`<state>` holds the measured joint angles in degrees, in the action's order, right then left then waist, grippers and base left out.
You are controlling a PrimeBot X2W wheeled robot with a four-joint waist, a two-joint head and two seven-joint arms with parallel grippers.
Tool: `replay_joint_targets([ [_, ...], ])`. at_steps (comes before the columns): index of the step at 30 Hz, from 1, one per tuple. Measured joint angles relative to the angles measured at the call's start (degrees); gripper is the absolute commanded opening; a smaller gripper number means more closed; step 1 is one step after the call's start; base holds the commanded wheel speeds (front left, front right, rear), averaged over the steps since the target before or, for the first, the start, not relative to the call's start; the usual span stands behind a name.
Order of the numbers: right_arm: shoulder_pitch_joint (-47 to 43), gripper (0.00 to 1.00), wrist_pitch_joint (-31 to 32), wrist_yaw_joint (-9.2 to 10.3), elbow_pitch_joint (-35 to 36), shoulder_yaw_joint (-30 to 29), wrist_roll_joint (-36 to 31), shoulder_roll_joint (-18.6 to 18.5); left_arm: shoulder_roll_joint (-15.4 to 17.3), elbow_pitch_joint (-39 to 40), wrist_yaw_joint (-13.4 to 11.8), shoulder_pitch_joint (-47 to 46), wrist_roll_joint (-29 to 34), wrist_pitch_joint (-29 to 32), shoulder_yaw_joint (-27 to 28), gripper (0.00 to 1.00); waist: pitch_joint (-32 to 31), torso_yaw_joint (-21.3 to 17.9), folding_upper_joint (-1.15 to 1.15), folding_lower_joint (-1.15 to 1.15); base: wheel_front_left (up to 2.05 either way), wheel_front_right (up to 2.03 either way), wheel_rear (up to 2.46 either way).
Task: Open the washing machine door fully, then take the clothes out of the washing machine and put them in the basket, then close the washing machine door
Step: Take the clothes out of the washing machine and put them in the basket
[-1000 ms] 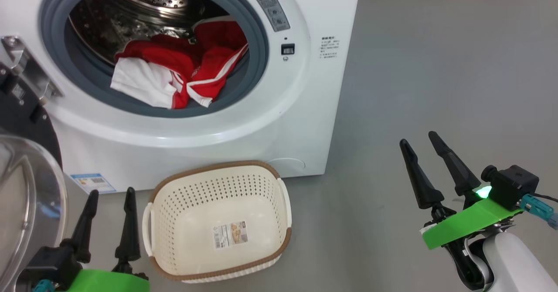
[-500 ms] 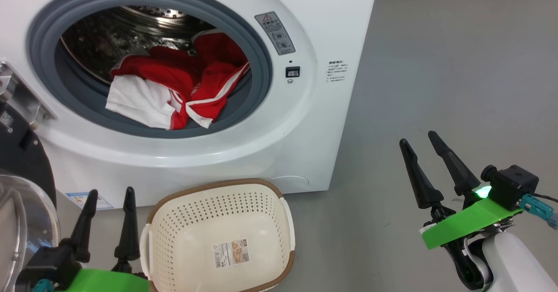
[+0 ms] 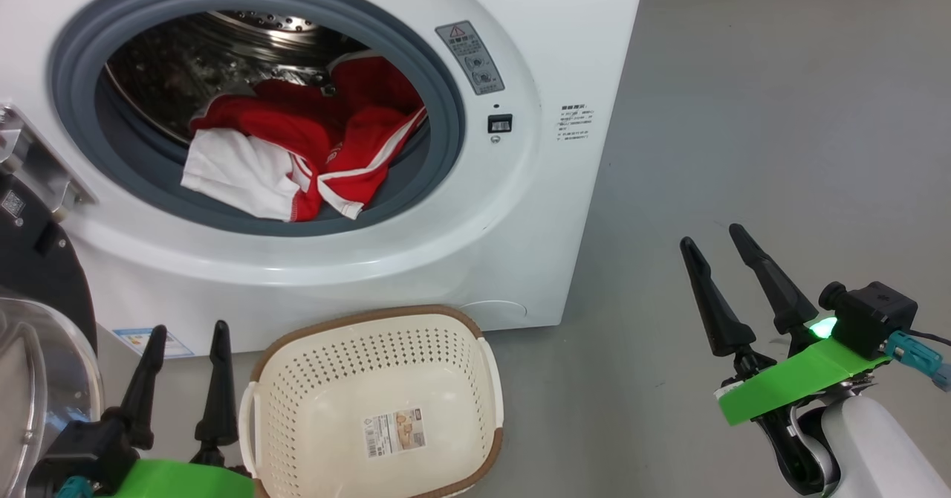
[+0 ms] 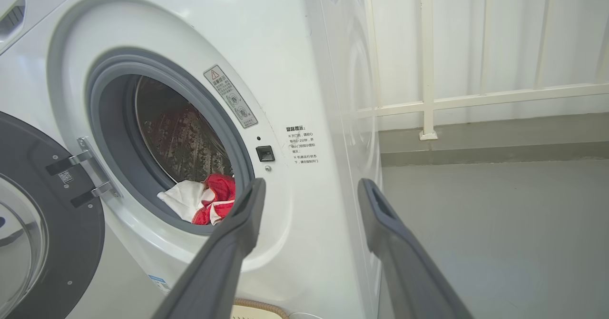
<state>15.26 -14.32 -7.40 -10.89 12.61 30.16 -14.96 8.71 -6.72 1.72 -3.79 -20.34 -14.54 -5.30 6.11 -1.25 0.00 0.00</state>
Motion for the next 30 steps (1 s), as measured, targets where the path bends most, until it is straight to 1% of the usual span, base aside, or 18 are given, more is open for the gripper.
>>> replay_joint_targets([
  [30,0.1,1.00,0.0,0.00,0.1,-0.1,-1.4,0.0,0.0,-0.3,0.0,-0.4,0.1,0.0,-0.3,1.00,1.7,-0.4,0.00,0.00,0.00,0.00,0.00],
])
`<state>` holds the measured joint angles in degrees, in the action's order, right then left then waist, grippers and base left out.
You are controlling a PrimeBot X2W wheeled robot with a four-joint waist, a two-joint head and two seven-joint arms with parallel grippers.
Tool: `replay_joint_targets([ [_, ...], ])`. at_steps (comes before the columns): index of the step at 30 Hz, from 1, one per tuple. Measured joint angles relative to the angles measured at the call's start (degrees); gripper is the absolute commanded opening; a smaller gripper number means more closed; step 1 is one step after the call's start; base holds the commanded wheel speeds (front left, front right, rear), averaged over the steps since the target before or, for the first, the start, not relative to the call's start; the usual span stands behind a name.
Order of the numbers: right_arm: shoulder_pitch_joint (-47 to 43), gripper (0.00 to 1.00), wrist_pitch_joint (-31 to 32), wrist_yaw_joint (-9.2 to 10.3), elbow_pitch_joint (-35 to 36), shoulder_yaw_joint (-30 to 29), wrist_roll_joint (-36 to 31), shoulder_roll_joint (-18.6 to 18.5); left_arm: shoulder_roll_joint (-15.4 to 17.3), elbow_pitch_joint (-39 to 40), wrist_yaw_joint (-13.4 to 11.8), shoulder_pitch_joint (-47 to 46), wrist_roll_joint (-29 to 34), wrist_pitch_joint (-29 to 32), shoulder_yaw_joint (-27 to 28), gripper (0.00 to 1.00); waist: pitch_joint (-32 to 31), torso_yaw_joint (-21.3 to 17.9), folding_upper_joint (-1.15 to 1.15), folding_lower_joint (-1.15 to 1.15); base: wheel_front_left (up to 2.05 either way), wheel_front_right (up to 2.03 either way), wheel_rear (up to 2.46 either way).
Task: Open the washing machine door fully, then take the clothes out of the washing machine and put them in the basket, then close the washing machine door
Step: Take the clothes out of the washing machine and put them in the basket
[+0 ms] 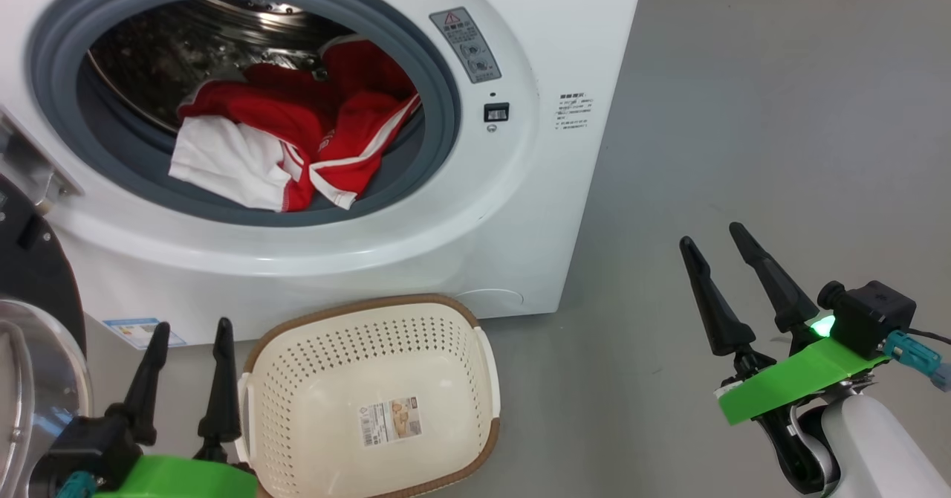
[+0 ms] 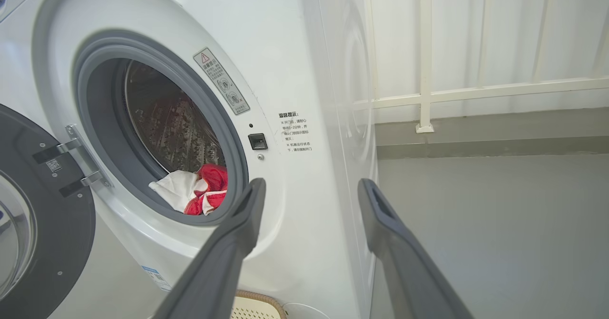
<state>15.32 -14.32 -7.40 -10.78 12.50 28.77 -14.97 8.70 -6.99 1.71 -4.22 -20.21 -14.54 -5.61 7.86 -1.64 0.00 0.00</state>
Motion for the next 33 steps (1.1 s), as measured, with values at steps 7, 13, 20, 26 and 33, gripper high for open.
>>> replay_joint_targets([
  [7,0.3,1.00,0.0,0.00,0.4,-0.3,-0.5,0.0,0.1,-0.7,-0.1,-3.0,0.9,0.0,-0.6,1.00,1.4,-0.4,0.00,0.00,0.00,0.00,0.00],
  [13,0.8,1.00,0.0,0.00,1.0,-0.6,-1.0,0.0,0.2,-3.0,-0.5,-7.4,1.6,0.4,-2.0,1.00,3.2,-0.9,0.00,0.00,0.00,0.00,0.00],
  [20,2.4,1.00,0.0,0.00,1.9,-1.3,-1.5,0.3,0.1,-8.8,-0.4,-14.0,2.0,1.2,-2.4,1.00,5.7,-1.7,0.00,0.00,0.00,0.00,0.00],
  [26,2.6,1.00,0.0,0.00,2.6,-2.1,-1.5,0.6,0.1,-14.9,-0.4,-20.9,2.0,2.6,-2.3,1.00,8.0,-2.4,0.00,0.00,0.00,0.00,0.00],
  [33,4.9,1.00,0.0,0.00,3.3,-2.3,-1.6,1.5,0.2,-23.9,-0.5,-31.8,2.0,4.0,-2.2,1.00,11.5,-3.0,0.00,0.00,0.00,0.00,0.00],
])
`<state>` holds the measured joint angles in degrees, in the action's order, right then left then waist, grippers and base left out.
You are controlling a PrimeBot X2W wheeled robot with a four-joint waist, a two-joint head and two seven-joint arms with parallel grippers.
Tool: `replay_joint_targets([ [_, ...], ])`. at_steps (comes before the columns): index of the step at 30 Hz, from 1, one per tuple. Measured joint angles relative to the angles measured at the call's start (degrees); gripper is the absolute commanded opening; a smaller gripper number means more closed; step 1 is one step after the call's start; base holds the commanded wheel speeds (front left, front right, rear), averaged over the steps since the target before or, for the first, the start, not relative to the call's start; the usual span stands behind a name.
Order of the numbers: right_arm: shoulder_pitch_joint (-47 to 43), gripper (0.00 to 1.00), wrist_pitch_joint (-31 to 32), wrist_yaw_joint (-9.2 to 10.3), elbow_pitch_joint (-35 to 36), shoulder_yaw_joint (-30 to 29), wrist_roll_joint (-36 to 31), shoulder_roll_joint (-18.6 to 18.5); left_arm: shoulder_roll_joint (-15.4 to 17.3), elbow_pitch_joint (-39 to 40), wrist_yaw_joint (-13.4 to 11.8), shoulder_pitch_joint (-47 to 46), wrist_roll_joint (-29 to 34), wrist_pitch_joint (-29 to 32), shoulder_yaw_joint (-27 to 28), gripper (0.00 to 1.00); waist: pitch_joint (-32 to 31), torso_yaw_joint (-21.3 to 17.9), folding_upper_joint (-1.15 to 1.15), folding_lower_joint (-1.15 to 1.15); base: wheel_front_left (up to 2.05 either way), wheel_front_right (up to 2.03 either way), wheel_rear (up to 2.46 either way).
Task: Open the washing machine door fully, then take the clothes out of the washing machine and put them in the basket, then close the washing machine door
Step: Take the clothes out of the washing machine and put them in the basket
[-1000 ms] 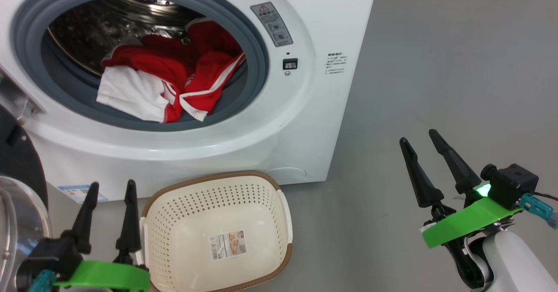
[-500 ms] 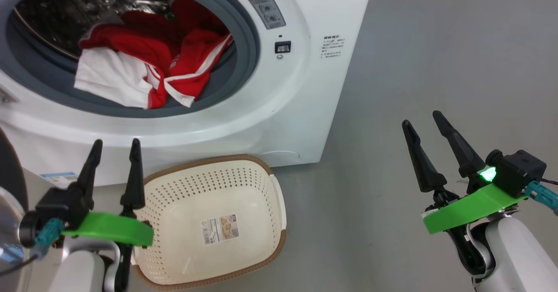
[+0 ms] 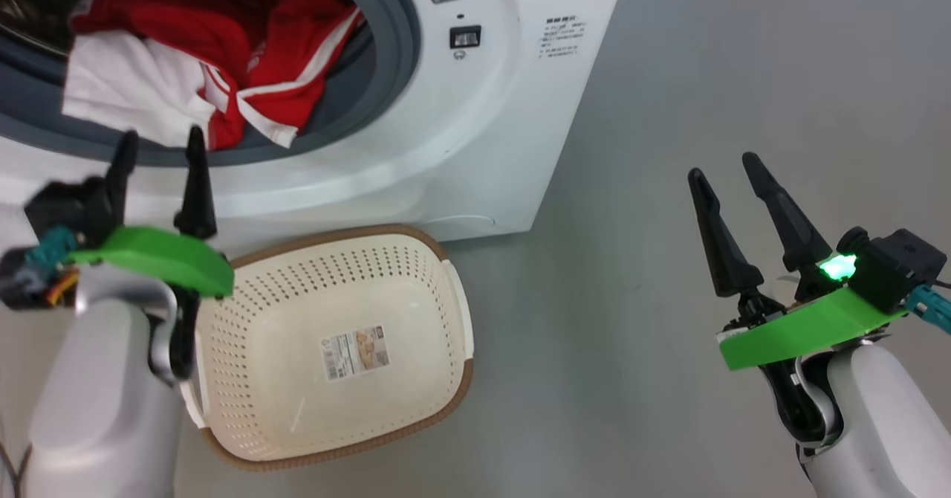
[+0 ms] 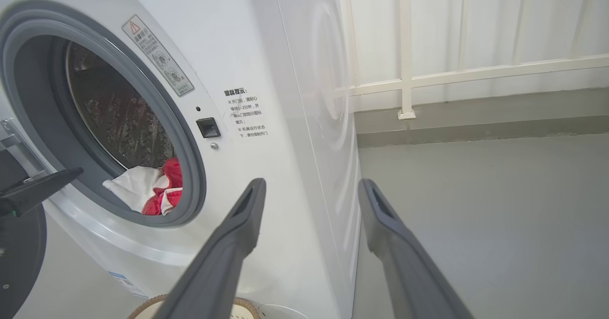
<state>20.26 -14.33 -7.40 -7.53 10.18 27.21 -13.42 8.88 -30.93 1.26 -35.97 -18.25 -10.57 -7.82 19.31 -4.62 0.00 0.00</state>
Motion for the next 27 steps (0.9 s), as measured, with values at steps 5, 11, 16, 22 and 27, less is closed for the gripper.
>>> replay_joint_targets([
  [5,1.2,1.00,-0.2,0.00,0.7,-0.6,-0.3,0.4,0.2,-6.6,-0.1,-7.4,0.0,0.4,0.1,1.00,2.6,-0.7,0.00,0.00,0.00,0.00,0.00],
  [11,2.2,1.00,-0.4,0.00,1.4,-1.5,-0.4,0.5,0.7,-15.0,-0.2,-16.7,0.0,0.7,0.1,1.00,6.1,-1.7,0.00,0.00,0.00,0.00,0.00],
  [16,2.5,1.00,-0.4,0.00,2.0,-1.6,-0.4,0.6,1.8,-18.6,-0.4,-21.7,0.0,1.3,0.1,1.00,8.1,-2.4,0.00,0.00,0.00,0.00,0.00],
  [22,3.7,1.00,-0.4,0.00,2.5,-1.9,-0.4,1.3,2.5,-24.4,-1.3,-28.0,0.0,4.4,0.2,1.00,11.0,-3.5,0.00,0.00,0.00,0.00,0.00],
  [27,3.7,1.00,-0.4,0.00,2.7,-1.9,-0.4,2.3,4.0,-28.4,-2.3,-32.2,0.5,6.1,0.1,1.00,13.2,-4.7,0.00,0.00,0.00,0.00,0.00],
])
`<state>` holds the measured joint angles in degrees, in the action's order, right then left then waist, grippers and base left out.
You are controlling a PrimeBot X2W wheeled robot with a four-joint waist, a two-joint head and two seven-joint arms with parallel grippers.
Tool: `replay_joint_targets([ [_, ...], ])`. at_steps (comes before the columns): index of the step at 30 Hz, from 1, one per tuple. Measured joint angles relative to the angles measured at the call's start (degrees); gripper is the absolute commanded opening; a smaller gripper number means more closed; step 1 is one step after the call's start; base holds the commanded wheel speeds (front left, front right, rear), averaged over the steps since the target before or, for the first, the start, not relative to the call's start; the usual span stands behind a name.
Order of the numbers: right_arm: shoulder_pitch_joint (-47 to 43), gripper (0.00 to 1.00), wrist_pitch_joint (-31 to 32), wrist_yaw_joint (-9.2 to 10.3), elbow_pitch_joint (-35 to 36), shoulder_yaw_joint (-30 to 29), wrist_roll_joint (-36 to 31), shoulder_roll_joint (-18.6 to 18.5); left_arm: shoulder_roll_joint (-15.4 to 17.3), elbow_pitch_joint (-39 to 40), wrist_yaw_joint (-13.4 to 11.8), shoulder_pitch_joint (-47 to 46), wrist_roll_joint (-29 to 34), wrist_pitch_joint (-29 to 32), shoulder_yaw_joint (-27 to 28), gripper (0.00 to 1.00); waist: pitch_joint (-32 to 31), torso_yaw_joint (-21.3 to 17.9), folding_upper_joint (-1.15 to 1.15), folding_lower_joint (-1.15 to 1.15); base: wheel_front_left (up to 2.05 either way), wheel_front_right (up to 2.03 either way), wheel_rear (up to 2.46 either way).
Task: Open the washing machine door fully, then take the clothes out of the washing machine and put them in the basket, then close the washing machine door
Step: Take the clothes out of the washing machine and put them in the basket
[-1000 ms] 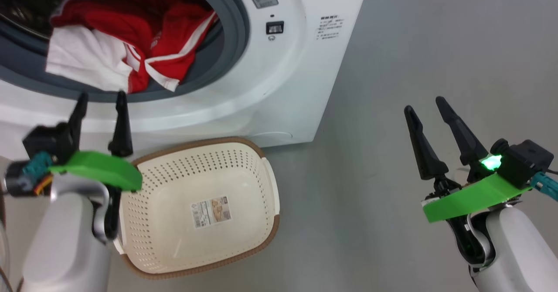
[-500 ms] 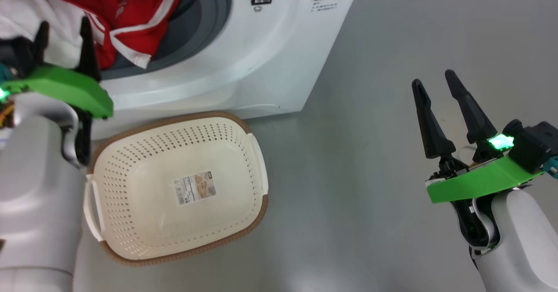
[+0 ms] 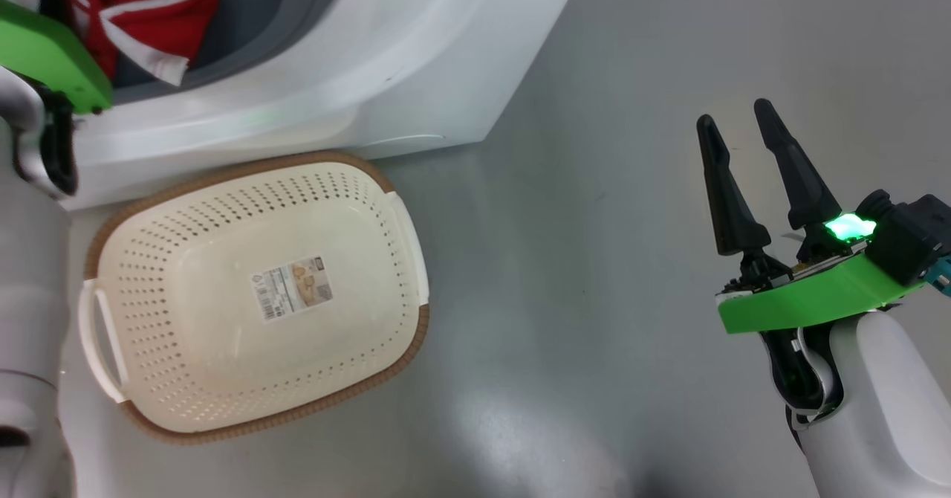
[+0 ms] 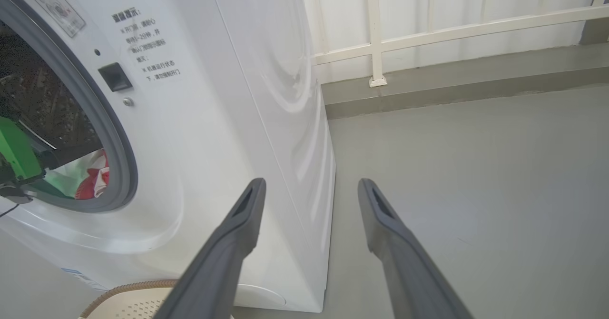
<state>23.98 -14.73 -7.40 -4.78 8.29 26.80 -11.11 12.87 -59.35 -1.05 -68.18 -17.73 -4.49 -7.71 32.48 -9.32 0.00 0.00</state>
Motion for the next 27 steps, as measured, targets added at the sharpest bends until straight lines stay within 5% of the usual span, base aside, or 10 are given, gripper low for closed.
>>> replay_joint_targets([
  [18,0.9,1.00,0.0,0.00,0.4,-0.3,0.0,0.7,1.5,-10.9,-5.2,-8.9,0.8,8.5,-1.5,1.00,3.0,-2.5,0.00,0.00,0.00,0.00,0.00],
  [21,0.9,1.00,0.0,0.00,0.4,-0.5,0.0,0.8,1.2,-12.1,-4.8,-8.8,0.8,10.1,-2.0,0.32,2.8,-2.5,0.00,0.00,0.00,0.00,0.00],
  [22,0.9,1.00,0.0,0.00,0.4,-0.5,0.0,0.8,1.3,-12.2,-4.7,-8.8,0.8,10.3,-2.0,0.00,2.7,-2.5,0.00,0.00,0.00,0.00,0.00],
  [27,0.9,1.00,0.0,0.00,0.3,-0.4,0.0,1.1,1.3,-12.9,-4.4,-8.7,0.7,10.4,-2.6,0.00,2.4,-2.6,0.00,0.00,0.00,0.00,0.00],
])
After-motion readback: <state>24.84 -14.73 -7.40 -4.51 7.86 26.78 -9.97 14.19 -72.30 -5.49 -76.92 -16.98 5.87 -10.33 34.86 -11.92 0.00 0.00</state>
